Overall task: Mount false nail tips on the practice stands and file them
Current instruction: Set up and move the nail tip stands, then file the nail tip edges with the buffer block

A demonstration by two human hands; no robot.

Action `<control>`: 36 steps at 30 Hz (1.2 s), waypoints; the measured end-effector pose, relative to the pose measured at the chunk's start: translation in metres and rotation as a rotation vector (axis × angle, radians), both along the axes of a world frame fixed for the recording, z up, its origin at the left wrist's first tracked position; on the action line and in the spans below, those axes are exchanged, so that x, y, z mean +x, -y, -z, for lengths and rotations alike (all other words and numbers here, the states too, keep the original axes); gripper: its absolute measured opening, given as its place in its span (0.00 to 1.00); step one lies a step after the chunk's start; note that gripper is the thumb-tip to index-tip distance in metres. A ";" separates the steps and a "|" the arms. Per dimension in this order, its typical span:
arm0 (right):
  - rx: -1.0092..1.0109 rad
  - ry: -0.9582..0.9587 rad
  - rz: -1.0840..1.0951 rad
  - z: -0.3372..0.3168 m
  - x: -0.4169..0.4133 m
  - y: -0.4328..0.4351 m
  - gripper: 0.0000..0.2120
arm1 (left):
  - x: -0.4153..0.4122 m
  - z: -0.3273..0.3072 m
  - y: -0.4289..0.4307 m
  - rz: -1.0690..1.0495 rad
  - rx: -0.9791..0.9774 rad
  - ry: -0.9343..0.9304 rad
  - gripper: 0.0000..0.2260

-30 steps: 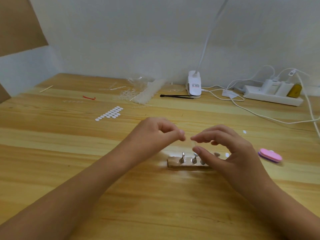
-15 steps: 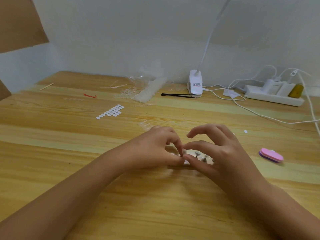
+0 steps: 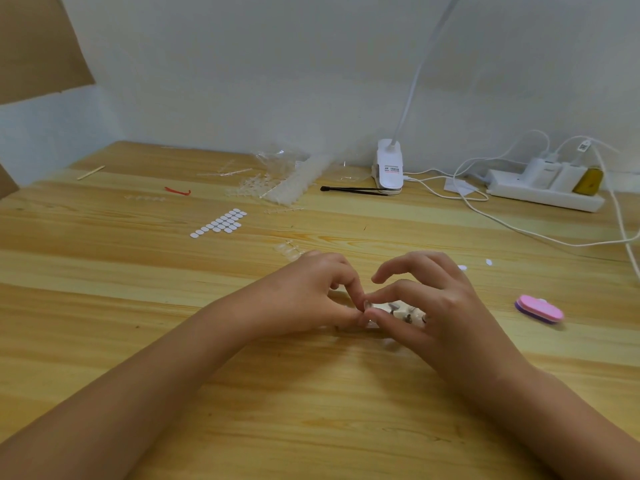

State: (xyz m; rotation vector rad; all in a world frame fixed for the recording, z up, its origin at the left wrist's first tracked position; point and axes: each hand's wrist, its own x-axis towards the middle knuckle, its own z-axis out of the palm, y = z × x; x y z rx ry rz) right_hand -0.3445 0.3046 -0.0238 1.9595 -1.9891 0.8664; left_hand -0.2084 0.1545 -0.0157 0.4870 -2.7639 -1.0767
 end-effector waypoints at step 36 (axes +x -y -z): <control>0.538 0.326 0.426 -0.044 -0.118 -0.070 0.01 | -0.006 -0.006 -0.021 -0.264 0.808 -0.481 0.10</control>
